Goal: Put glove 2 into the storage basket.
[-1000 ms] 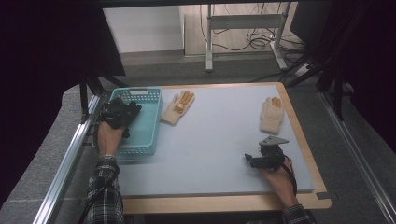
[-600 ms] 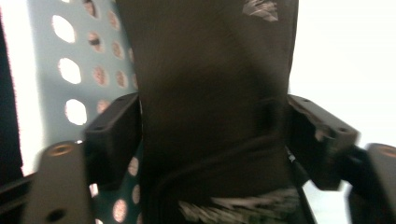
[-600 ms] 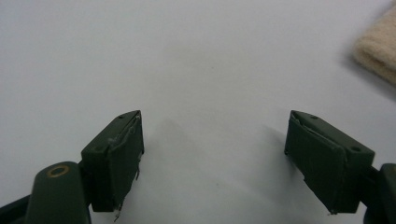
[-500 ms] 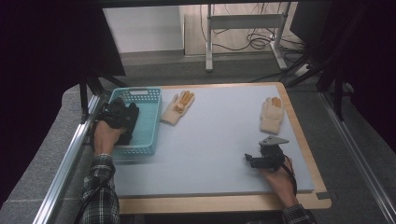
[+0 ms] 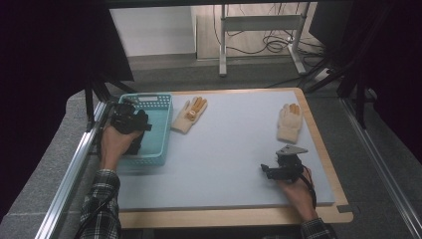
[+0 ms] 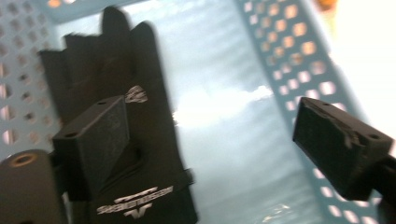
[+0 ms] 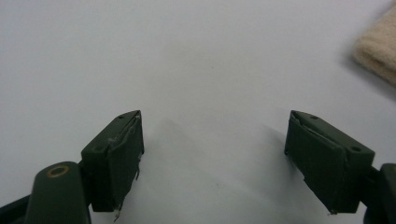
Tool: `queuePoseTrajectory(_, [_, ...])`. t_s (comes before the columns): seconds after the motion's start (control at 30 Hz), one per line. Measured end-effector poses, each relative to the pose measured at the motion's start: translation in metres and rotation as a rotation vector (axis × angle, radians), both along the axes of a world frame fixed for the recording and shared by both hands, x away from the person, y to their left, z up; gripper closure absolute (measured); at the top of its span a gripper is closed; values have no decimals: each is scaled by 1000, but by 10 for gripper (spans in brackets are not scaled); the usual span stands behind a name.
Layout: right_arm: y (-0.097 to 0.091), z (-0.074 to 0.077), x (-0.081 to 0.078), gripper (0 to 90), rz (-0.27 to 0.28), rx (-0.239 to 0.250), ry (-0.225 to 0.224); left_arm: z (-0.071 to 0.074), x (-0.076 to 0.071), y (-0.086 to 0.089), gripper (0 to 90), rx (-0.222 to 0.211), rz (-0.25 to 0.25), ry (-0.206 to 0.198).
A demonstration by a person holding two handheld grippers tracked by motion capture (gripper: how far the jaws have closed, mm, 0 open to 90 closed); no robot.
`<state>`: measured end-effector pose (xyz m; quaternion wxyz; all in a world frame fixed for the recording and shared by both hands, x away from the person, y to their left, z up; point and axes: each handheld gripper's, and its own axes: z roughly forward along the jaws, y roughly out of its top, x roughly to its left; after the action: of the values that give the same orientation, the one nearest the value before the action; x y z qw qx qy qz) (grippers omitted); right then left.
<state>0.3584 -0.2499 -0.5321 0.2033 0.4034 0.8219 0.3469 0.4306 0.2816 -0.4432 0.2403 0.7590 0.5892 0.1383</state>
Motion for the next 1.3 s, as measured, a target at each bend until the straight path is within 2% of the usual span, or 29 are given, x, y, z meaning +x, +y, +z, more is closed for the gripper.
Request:
queuePoseTrajectory(0.07, [0,0,0,194,0,0,0,5,-1,-12,169,-3,-30,-30])
queuePoseTrajectory(0.13, [0,0,0,193,0,0,0,6,-2,-15,201,-6,-38,-40])
queuePoseTrajectory(0.17, [0,0,0,193,0,0,0,7,-5,-21,219,-13,-61,-60])
queuePoseTrajectory(0.23, [0,0,0,194,0,0,0,8,-6,-25,244,-16,-76,-70])
queuePoseTrajectory(0.37, [0,0,0,193,0,0,0,9,-19,-41,244,-55,-146,-118])
queuePoseTrajectory(0.4, [0,0,0,193,0,0,0,9,-19,-41,243,-55,-146,-118])
queuePoseTrajectory(0.47, [0,0,0,194,0,0,0,9,-26,-52,236,-60,-195,-155])
queuePoseTrajectory(0.53, [0,0,0,193,0,-1,0,9,-29,-60,242,-65,-216,-170])
queuePoseTrajectory(0.63, [0,0,0,194,0,0,0,9,-31,-69,287,-77,-239,-175])
queuePoseTrajectory(0.67, [0,0,0,193,0,-1,0,8,-32,-78,311,-92,-263,-181])
queuePoseTrajectory(0.7, [0,0,0,193,0,-1,0,8,-32,-78,330,-92,-263,-181])
queuePoseTrajectory(0.8, [0,0,0,193,0,0,0,4,-27,-99,398,-117,-303,-187])
queuePoseTrajectory(0.87, [0,0,0,193,0,0,0,1,-21,-112,441,-112,-314,-177])
queuePoseTrajectory(0.93, [0,0,0,193,0,1,1,-1,-19,-116,478,-110,-314,-171])
queuePoseTrajectory(1.0, [0,0,0,193,0,1,1,-8,-5,-135,524,-83,-292,-158])
queuePoseTrajectory(1.07, [0,0,0,193,0,1,1,-10,0,-139,556,-82,-277,-151])
queuePoseTrajectory(1.2, [0,0,0,191,1,2,2,-27,25,-153,593,-48,-195,-112])
queuePoseTrajectory(1.3, [0,0,0,189,2,3,3,-37,36,-158,595,8,-150,-94])
